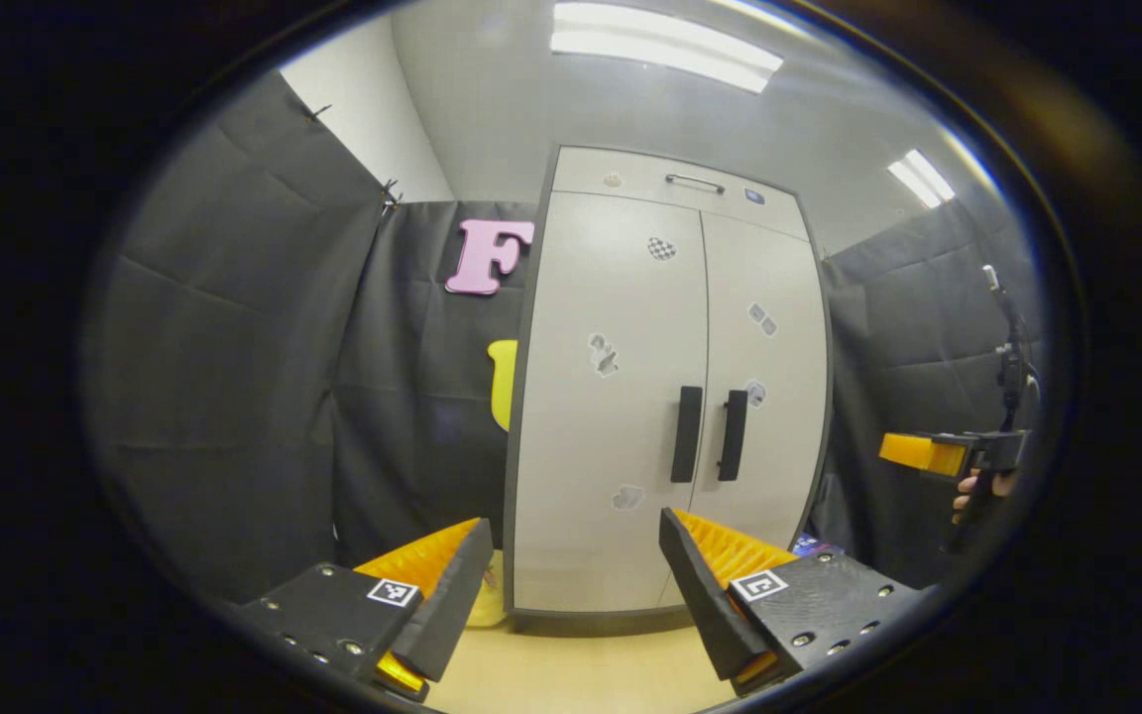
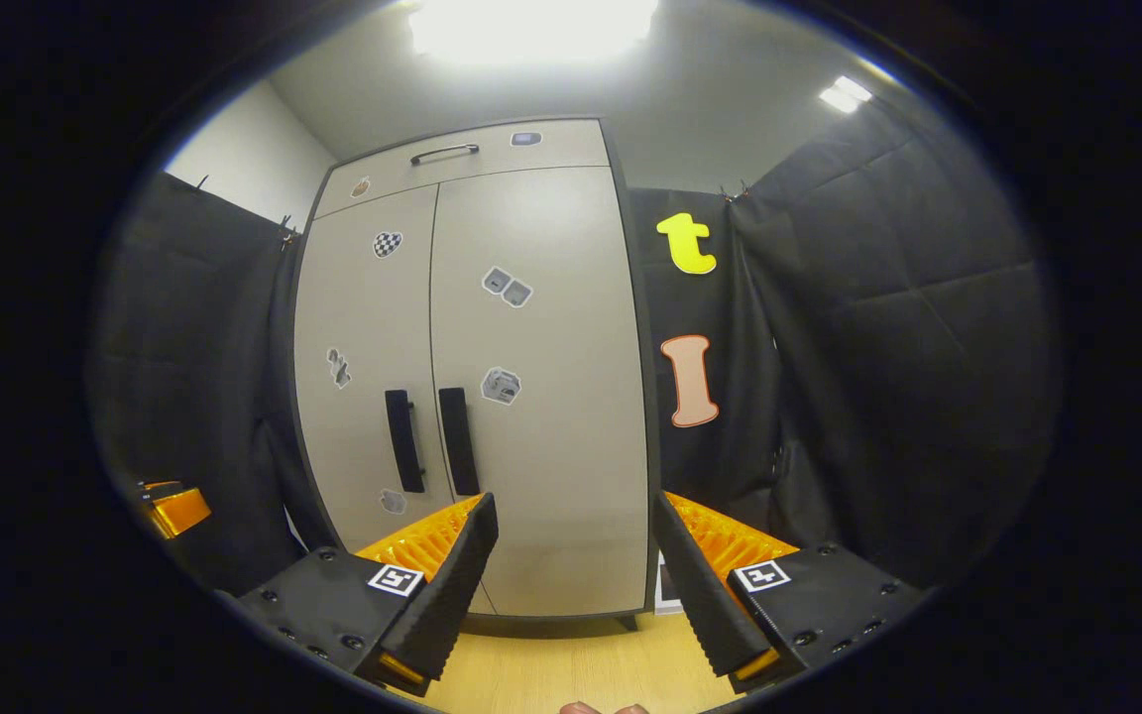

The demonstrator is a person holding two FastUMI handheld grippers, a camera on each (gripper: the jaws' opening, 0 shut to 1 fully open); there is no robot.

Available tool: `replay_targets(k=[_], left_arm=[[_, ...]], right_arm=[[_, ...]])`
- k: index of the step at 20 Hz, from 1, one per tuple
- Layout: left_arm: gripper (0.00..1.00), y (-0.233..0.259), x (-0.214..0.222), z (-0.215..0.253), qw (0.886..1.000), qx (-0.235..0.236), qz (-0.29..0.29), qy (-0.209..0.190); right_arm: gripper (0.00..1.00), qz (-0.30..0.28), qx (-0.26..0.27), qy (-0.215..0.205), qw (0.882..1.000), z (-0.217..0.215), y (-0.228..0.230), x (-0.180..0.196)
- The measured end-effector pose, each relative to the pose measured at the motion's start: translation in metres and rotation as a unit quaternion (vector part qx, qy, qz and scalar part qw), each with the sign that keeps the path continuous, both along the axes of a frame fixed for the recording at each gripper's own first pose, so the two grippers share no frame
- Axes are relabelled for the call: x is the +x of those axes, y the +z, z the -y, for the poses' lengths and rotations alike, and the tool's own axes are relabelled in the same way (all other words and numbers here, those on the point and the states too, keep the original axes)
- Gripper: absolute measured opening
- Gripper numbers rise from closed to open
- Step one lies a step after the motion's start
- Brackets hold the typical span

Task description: Open the right door of the double-door shoe cabinet with the right hand, and open the left door with the left hand.

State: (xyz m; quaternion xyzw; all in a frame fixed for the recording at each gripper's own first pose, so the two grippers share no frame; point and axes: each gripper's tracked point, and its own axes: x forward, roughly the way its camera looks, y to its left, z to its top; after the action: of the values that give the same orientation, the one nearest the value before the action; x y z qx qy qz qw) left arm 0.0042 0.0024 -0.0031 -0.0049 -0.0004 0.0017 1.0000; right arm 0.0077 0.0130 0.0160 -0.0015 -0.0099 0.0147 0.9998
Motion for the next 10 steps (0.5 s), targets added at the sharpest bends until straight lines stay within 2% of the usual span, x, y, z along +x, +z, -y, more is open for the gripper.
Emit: replay_targets(k=[1,2,3,4,10], left_arm=[[1.00,0.000,0.000,0.000,1.000,0.000,0.000,0.000],[1.00,-0.001,0.000,0.000,1.000,0.000,0.000,0.001],[1.00,-0.001,-0.001,0.001,1.000,0.000,-0.001,0.001],[1.00,-0.003,-0.001,0.000,1.000,0.000,-0.001,0.000],[1.00,-0.004,-0.004,0.003,1.000,-0.001,0.004,-0.006]], right_arm=[[0.98,0.001,0.002,0.002,1.000,-0.002,0.003,0.001],[0.92,0.004,0.002,0.004,1.000,-0.003,0.006,0.003],[0.92,0.005,0.002,0.005,1.000,-0.004,0.008,0.004],[0.98,0.007,0.002,0.007,1.000,-0.006,0.010,0.006],[0.97,0.018,0.007,0.028,0.999,-0.022,0.029,0.020]])
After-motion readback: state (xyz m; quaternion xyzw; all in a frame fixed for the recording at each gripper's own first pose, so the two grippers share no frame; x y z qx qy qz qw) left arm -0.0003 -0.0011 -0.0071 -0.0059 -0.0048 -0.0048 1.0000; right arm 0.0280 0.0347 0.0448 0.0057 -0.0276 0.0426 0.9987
